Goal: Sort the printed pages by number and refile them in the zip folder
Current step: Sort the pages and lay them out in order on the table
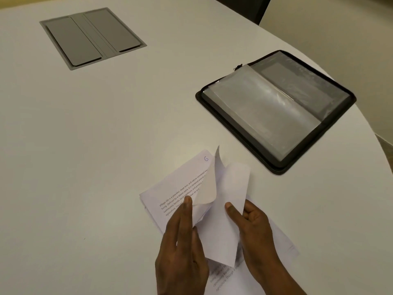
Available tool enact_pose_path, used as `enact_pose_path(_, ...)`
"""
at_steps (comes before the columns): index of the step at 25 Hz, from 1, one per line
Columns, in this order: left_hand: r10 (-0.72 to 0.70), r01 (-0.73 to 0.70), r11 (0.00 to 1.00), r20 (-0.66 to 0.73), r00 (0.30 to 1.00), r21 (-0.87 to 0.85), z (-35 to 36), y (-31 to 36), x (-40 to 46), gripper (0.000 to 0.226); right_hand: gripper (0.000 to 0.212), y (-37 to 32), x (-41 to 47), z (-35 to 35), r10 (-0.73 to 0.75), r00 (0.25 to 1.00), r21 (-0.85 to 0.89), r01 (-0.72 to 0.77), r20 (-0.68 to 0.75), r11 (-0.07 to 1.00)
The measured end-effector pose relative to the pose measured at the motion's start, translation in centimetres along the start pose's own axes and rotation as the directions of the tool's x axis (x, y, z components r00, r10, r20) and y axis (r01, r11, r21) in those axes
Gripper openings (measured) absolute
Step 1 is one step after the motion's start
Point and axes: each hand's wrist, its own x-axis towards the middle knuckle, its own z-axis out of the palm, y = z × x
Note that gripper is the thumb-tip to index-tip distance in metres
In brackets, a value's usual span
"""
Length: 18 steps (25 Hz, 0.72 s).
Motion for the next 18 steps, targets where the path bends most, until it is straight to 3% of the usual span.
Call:
enact_pose_path(2, -0.088, 0.085, 0.993, -0.037, 0.995, -0.084, -0.2, 0.3, -0.1, 0.06, 0.003, -0.1, -0.1, -0.2, 0.014, 1.0, 0.036, -0.014, 0.01, 0.999)
enact_pose_path(4, -0.229, 0.219, 0.958, -0.035, 0.973, -0.187, -0.7, 0.9, 0.6, 0.082, 0.009, -0.3, -0.2, -0.3, 0.005, 1.0, 0.058, -0.007, 0.029, 0.998)
enact_pose_path(7, -0.383, 0.369, 0.881, 0.015, 0.924, -0.297, -1.0, 0.3, 1.7, 0.111, 0.048, -0.2, -0.4, -0.2, -0.07, 0.998, 0.058, 0.069, 0.012, 0.996)
enact_pose_path(9, -0.452, 0.447, 0.791, 0.094, 0.887, -0.419, -0.8, -0.5, 2.1, 0.11, 0.068, -0.2, -0.5, 0.0, -0.112, 0.993, 0.039, 0.113, -0.029, 0.993)
enact_pose_path(12, -0.503, 0.55, 0.643, 0.247, 0.828, -0.533, -0.1, -1.6, 2.4, 0.096, 0.037, -0.3, -0.4, 0.2, -0.157, 0.987, -0.026, 0.156, -0.041, 0.987)
enact_pose_path(14, -0.473, 0.572, 0.626, 0.326, 0.819, -0.53, 0.2, -1.8, 2.3, 0.089, 0.02, -1.2, -0.7, 0.3, -0.125, 0.992, 0.045, 0.125, -0.007, 0.991)
enact_pose_path(18, -0.397, 0.559, 0.643, 0.396, 0.828, -0.524, 0.5, -1.8, 2.0, 0.078, 0.026, -1.5, -0.6, 0.1, -0.067, 0.995, 0.036, 0.065, 0.071, 0.997)
